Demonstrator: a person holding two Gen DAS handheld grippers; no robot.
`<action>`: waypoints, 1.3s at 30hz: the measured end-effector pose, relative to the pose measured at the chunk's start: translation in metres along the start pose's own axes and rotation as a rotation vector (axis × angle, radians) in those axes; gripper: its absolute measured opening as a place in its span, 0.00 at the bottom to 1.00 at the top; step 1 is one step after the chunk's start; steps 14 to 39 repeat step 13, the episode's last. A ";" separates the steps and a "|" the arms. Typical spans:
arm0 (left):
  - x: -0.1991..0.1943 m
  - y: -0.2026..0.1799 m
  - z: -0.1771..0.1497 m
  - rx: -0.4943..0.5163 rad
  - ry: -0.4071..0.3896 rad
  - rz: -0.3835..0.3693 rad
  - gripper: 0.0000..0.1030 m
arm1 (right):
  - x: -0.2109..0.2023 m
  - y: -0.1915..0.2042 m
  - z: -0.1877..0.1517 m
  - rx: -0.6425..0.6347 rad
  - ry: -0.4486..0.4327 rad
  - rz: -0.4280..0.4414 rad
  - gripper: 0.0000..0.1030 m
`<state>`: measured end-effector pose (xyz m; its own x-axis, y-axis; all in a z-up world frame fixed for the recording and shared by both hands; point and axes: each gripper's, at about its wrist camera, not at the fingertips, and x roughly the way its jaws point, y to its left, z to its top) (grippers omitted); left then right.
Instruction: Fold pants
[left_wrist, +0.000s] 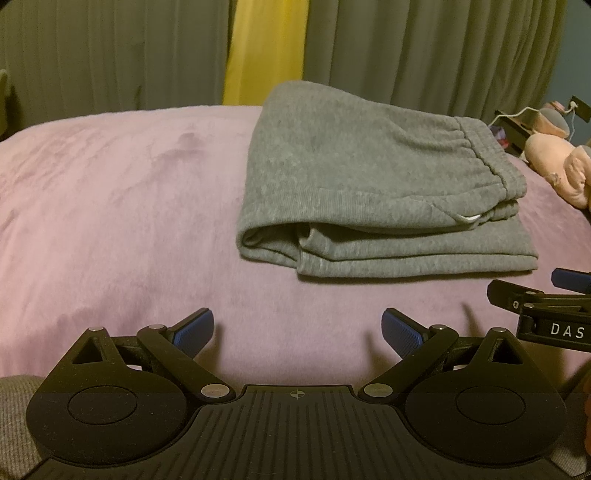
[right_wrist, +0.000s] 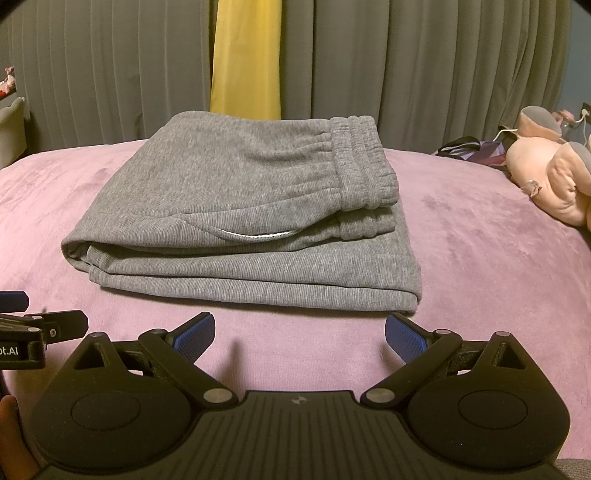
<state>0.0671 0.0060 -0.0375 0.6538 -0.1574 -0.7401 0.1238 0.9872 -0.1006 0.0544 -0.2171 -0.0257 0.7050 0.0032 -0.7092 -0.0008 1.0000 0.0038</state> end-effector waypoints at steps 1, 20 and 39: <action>0.000 0.000 0.000 -0.001 0.001 0.002 0.97 | 0.000 0.000 0.000 0.000 0.000 0.000 0.96; -0.002 0.005 0.002 -0.022 -0.036 -0.006 0.97 | 0.001 0.001 0.000 -0.002 0.001 0.000 0.96; -0.002 0.005 0.002 -0.022 -0.036 -0.006 0.97 | 0.001 0.001 0.000 -0.002 0.001 0.000 0.96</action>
